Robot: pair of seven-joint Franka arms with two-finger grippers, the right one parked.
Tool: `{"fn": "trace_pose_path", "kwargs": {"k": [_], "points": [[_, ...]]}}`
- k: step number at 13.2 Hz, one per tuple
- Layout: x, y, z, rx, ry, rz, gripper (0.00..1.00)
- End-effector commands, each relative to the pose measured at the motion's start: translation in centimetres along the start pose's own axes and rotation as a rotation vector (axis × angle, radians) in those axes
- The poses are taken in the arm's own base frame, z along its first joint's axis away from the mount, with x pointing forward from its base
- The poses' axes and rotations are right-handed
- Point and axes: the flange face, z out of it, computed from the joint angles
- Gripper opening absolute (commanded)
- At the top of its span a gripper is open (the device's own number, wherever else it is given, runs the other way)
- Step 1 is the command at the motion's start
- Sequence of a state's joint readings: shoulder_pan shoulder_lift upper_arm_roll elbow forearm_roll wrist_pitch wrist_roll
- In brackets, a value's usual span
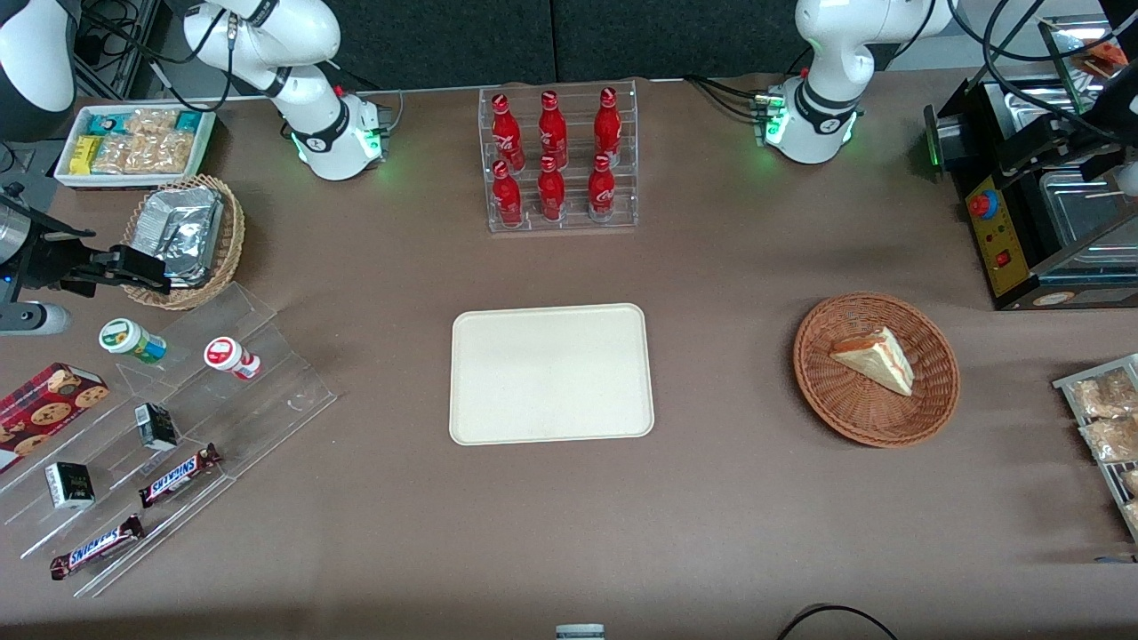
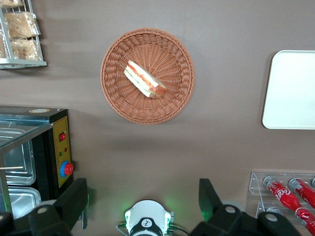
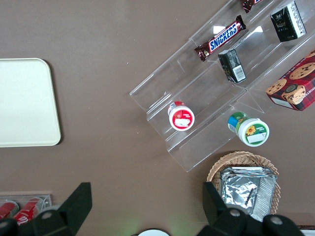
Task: Place sandwich from basket to tray
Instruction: 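Move the left gripper over the wicker basket above the sandwich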
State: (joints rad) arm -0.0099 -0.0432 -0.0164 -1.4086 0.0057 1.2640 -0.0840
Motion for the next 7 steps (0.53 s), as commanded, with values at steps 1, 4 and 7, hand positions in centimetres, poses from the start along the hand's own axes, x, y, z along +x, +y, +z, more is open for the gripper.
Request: {"fn": "trace_pose_path", "kwargs": {"k": [1, 4, 7], "points": [[0.0, 0.2, -0.5, -0.009, 0.0, 0.019, 1.0], [1.8, 0.4, 1.4, 0.013, -0.029, 0.003, 1.0], [3.9, -0.3, 7.7, 0.095, -0.106, -0.064, 1.0]]}}
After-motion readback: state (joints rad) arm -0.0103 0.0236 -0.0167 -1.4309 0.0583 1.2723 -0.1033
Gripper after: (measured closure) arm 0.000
